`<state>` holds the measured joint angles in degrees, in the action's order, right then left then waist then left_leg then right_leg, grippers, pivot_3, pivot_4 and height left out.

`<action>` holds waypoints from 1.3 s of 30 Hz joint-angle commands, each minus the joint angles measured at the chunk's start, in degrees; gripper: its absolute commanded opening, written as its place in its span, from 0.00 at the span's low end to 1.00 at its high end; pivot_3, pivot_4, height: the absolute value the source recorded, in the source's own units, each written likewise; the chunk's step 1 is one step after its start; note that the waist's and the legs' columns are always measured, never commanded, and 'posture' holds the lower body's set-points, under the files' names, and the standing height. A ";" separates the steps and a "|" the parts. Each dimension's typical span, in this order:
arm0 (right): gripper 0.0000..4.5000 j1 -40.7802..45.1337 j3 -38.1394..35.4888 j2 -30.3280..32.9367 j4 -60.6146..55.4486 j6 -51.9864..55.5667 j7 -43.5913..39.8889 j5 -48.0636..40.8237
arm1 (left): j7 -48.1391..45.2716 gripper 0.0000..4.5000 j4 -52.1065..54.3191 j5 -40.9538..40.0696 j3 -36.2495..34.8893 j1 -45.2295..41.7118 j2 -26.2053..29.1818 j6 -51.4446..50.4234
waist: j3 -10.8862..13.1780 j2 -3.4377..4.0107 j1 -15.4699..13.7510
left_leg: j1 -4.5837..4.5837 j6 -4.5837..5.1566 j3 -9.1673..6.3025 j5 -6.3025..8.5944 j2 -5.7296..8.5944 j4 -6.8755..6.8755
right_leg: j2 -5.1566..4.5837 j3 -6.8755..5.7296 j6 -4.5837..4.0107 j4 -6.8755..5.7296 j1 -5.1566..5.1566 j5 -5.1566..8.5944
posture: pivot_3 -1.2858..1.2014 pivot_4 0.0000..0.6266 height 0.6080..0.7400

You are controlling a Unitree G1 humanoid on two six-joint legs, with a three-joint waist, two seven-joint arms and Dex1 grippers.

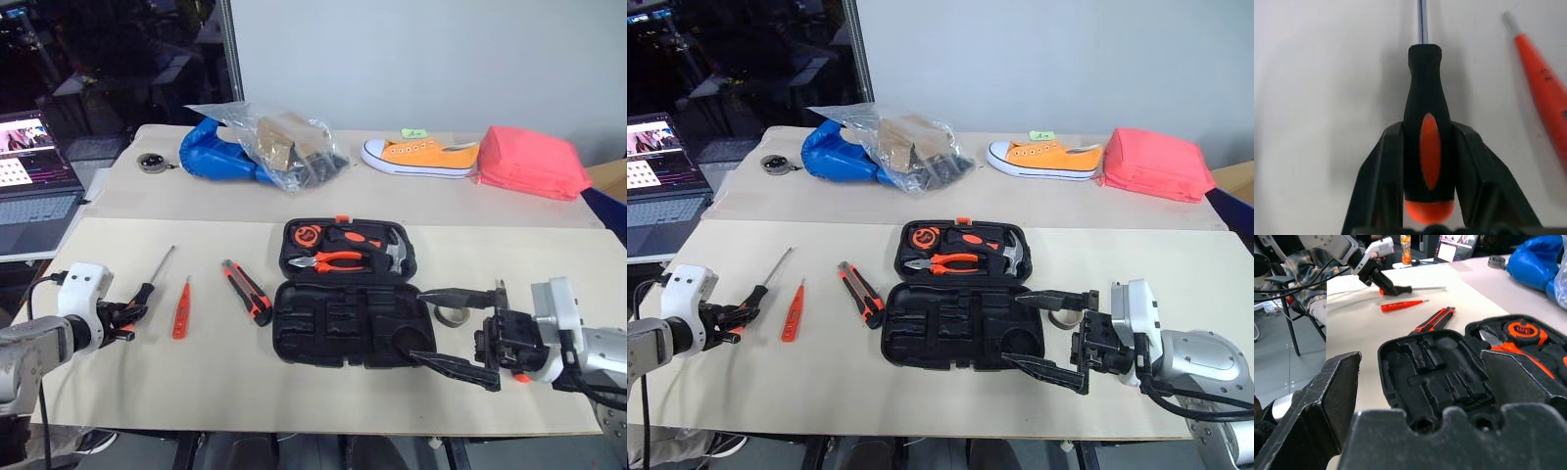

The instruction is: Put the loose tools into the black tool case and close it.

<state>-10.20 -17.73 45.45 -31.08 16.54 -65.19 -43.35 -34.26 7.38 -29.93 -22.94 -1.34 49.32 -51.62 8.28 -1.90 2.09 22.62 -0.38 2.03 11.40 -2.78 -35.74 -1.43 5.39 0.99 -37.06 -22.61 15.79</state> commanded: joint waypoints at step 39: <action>1.00 -10.33 -16.69 0.33 3.58 -5.13 -2.70 2.67 | -34.88 0.20 -11.14 28.78 54.39 -46.29 -12.28 19.20 | -0.25 0.47 -1.36 | -0.02 0.23 -0.09 0.10 0.32 -0.51 | 0.30 0.08 0.59 -0.08 0.39 0.24 | 0.52 0.24 1.00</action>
<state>-21.41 -33.78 45.44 -26.72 11.99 -68.07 -39.54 -69.72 -2.61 -2.87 31.37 -46.38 37.66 -33.36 8.03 -1.43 0.73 22.60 -0.14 1.92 11.50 -2.44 -36.27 -1.13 5.48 1.59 -37.15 -22.22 16.02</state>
